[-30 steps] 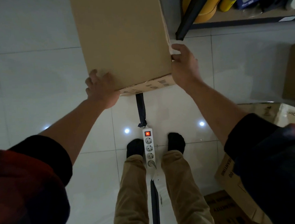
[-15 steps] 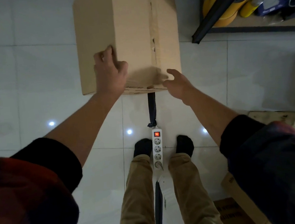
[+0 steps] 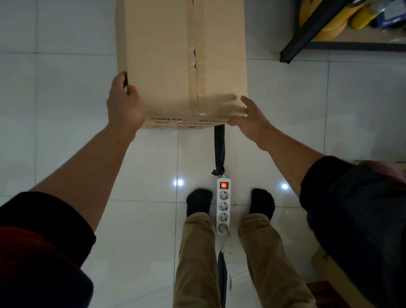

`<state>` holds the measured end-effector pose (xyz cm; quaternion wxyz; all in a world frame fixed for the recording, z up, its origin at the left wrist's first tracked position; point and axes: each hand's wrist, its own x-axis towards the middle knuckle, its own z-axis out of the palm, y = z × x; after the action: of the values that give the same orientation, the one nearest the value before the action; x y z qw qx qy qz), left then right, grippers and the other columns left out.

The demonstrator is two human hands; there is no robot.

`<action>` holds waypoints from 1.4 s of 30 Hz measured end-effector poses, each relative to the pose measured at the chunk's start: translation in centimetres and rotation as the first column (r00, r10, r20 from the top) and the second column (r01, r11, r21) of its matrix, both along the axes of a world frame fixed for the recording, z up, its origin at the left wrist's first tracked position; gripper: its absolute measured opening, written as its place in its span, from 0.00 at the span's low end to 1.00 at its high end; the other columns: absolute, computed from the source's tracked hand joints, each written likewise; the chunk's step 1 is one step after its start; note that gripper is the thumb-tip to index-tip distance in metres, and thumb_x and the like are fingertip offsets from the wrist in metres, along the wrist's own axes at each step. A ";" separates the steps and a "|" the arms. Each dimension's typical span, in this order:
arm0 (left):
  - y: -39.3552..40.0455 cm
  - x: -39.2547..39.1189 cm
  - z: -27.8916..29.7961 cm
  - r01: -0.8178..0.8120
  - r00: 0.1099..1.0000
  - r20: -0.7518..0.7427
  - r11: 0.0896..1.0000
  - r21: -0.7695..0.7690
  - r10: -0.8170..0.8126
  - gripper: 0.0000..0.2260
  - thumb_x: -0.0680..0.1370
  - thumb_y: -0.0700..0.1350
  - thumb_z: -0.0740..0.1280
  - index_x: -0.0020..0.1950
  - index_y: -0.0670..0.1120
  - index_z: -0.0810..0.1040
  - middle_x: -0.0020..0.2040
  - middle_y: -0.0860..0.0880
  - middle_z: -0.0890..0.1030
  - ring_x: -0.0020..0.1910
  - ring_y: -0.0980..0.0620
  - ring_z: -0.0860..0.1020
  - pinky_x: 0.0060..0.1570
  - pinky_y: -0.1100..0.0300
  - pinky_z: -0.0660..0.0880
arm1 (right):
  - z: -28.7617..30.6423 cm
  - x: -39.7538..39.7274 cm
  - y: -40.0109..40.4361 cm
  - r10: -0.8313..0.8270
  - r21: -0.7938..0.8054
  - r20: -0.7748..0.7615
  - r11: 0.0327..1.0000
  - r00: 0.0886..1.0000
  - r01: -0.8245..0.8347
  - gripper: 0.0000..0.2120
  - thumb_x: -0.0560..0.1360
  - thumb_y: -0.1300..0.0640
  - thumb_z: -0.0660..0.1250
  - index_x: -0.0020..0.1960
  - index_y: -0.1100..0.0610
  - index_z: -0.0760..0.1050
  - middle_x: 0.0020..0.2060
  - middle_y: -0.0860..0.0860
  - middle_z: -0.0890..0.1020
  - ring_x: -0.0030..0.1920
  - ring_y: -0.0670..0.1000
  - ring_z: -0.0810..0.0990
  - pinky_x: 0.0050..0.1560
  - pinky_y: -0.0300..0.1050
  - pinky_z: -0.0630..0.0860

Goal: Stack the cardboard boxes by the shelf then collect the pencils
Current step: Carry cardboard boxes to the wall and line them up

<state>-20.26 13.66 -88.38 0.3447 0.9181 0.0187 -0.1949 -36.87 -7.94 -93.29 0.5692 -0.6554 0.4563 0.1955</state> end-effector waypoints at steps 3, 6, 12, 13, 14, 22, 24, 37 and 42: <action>-0.1 0.1 -0.3 0.002 1.000 -0.027 0.999 -0.041 -0.003 0.20 0.83 0.43 0.53 0.75 0.48 0.66 0.71 0.48 0.71 0.67 0.48 0.72 0.67 0.52 0.70 | 0.2 -0.4 -0.5 -0.109 0.009 0.044 0.994 0.993 0.108 0.37 0.75 0.54 0.70 0.78 0.45 0.56 0.73 0.52 0.61 0.70 0.56 0.67 0.62 0.47 0.65; -0.9 -0.5 -0.6 0.007 0.999 -0.037 0.996 -0.084 -0.010 0.20 0.82 0.40 0.53 0.74 0.48 0.69 0.68 0.50 0.73 0.62 0.52 0.73 0.61 0.61 0.70 | 1.0 -0.7 -1.9 -0.208 -0.024 0.078 0.977 0.975 0.211 0.35 0.75 0.51 0.71 0.77 0.45 0.59 0.67 0.52 0.62 0.61 0.54 0.69 0.60 0.46 0.67; -3.6 -2.3 -1.4 -0.076 0.986 -0.157 0.982 -0.174 0.049 0.21 0.80 0.39 0.50 0.70 0.50 0.71 0.62 0.49 0.76 0.54 0.51 0.73 0.51 0.58 0.71 | 2.9 -1.1 -4.6 -0.188 -0.201 0.185 0.954 0.965 0.224 0.34 0.75 0.51 0.71 0.76 0.47 0.61 0.63 0.54 0.63 0.55 0.51 0.71 0.55 0.40 0.69; -3.8 -2.5 -1.6 -0.106 0.980 -0.186 0.979 -0.172 0.074 0.22 0.80 0.38 0.49 0.70 0.50 0.70 0.61 0.51 0.76 0.54 0.51 0.73 0.49 0.60 0.70 | 3.0 -1.1 -5.0 -0.179 -0.199 0.194 0.956 0.965 0.217 0.34 0.74 0.51 0.71 0.76 0.47 0.61 0.63 0.54 0.63 0.55 0.51 0.71 0.55 0.40 0.69; -3.7 -2.8 -1.6 -0.127 0.974 -0.206 0.978 -0.167 0.092 0.22 0.80 0.37 0.49 0.70 0.50 0.70 0.60 0.52 0.75 0.55 0.51 0.73 0.47 0.61 0.69 | 3.1 -1.1 -5.2 -0.162 -0.196 0.198 0.960 0.967 0.201 0.34 0.74 0.51 0.71 0.76 0.47 0.61 0.63 0.54 0.63 0.56 0.51 0.71 0.56 0.41 0.70; -4.1 -5.0 -2.7 -0.088 0.950 -0.311 0.962 -0.260 0.003 0.21 0.80 0.38 0.53 0.67 0.53 0.75 0.59 0.54 0.79 0.57 0.51 0.77 0.53 0.56 0.76 | 3.5 -3.3 -6.2 -0.130 -0.321 0.181 0.929 0.975 0.183 0.33 0.74 0.52 0.70 0.75 0.50 0.61 0.60 0.53 0.60 0.56 0.53 0.70 0.53 0.41 0.74; -5.6 -5.3 -2.7 -0.033 0.951 -0.306 0.962 -0.271 -0.054 0.22 0.81 0.37 0.52 0.71 0.52 0.71 0.61 0.54 0.77 0.59 0.53 0.75 0.50 0.65 0.72 | 3.1 -4.1 -6.4 -0.129 -0.385 0.138 0.906 0.982 0.173 0.32 0.73 0.51 0.71 0.74 0.48 0.62 0.58 0.53 0.59 0.57 0.55 0.69 0.56 0.44 0.75; -9.4 -11.2 -3.8 0.570 0.807 -0.331 0.792 0.220 -0.489 0.45 0.76 0.50 0.71 0.80 0.58 0.41 0.77 0.39 0.31 0.75 0.30 0.52 0.71 0.41 0.61 | 1.7 -6.8 -4.2 0.365 -0.638 -0.335 0.590 0.868 -0.495 0.39 0.71 0.46 0.70 0.77 0.44 0.55 0.74 0.58 0.56 0.73 0.62 0.58 0.70 0.56 0.63; -10.4 -10.4 -4.0 0.592 0.781 -0.409 0.769 0.241 -0.472 0.51 0.73 0.54 0.74 0.79 0.57 0.36 0.74 0.40 0.26 0.75 0.28 0.39 0.71 0.37 0.56 | 0.8 -6.5 -4.1 0.523 -0.486 -0.420 0.561 0.742 -0.670 0.47 0.74 0.41 0.67 0.79 0.41 0.37 0.77 0.59 0.35 0.77 0.64 0.37 0.77 0.63 0.43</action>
<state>-30.63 3.28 -92.40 0.0939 0.8858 -0.1541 -0.4274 -43.37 -12.04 -92.48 0.1685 -0.8903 0.3048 0.2933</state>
